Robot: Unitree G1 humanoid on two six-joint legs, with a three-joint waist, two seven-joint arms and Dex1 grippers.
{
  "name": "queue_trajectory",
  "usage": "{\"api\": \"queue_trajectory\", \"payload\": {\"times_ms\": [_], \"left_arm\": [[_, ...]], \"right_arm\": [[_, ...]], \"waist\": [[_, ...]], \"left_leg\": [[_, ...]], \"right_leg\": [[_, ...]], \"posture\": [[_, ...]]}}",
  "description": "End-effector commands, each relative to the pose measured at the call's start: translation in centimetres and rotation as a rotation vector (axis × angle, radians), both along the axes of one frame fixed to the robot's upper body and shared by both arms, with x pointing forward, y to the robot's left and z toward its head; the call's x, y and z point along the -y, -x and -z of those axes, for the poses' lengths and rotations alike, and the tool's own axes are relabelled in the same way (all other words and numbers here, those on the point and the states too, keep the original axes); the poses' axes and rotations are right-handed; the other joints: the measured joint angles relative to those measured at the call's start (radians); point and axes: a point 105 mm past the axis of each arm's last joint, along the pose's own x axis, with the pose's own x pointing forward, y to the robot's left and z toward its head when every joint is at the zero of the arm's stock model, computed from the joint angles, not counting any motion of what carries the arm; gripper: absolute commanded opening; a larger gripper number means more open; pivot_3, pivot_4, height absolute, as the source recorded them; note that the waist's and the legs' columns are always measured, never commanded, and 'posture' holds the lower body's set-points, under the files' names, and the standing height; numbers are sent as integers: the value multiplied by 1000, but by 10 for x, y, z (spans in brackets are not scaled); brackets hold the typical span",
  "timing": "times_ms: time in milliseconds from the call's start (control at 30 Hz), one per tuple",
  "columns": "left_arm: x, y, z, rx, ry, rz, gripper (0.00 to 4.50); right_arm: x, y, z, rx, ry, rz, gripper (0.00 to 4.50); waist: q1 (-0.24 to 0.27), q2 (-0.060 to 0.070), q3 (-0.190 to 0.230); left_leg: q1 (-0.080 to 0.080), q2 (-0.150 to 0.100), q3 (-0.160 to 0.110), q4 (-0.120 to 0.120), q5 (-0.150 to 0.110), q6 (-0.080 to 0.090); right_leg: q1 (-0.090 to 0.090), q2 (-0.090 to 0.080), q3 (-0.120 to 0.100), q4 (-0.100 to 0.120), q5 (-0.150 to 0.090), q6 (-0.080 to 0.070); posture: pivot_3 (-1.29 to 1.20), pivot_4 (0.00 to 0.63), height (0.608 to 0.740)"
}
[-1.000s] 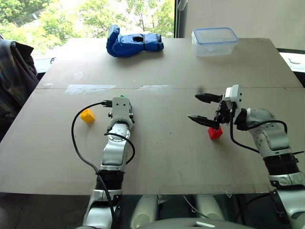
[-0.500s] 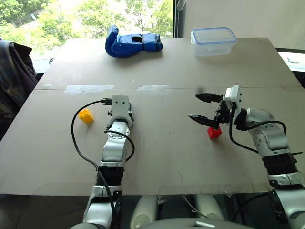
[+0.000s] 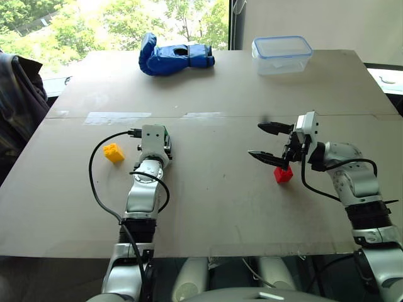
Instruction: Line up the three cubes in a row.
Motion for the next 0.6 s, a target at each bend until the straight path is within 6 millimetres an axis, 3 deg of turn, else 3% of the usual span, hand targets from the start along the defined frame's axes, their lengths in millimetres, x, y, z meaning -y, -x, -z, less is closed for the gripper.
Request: {"api": "queue_trajectory", "payload": {"times_ms": [33, 200, 400, 600], "left_arm": [[-2, 0, -5, 32, 29, 32, 2524], [-5, 2, -4, 32, 25, 45, 1208], [4, 5, -6, 36, 36, 147, 1214], [40, 16, -17, 55, 20, 530, 1214]], "right_arm": [[2, 0, -18, 69, -20, -4, 4467], [2, 0, -17, 70, -16, -10, 4500], [2, 1, -17, 69, -15, -12, 4500], [12, 9, -18, 35, -33, -47, 4500]], "waist": [[0, 0, 0], [0, 0, 0], [0, 0, 0], [2, 0, 0]], "left_leg": [[0, 0, 0, 0, 0, 0], [0, 0, 0, 0, 0, 0], [0, 0, 0, 0, 0, 0], [0, 0, 0, 0, 0, 0]], "right_leg": [[0, 0, 0, 0, 0, 0], [0, 0, 0, 0, 0, 0], [0, 0, 0, 0, 0, 0], [0, 0, 0, 0, 0, 0]], "posture": [[0, 150, 740], [0, 150, 740], [0, 150, 740], [0, 150, 740]]}}
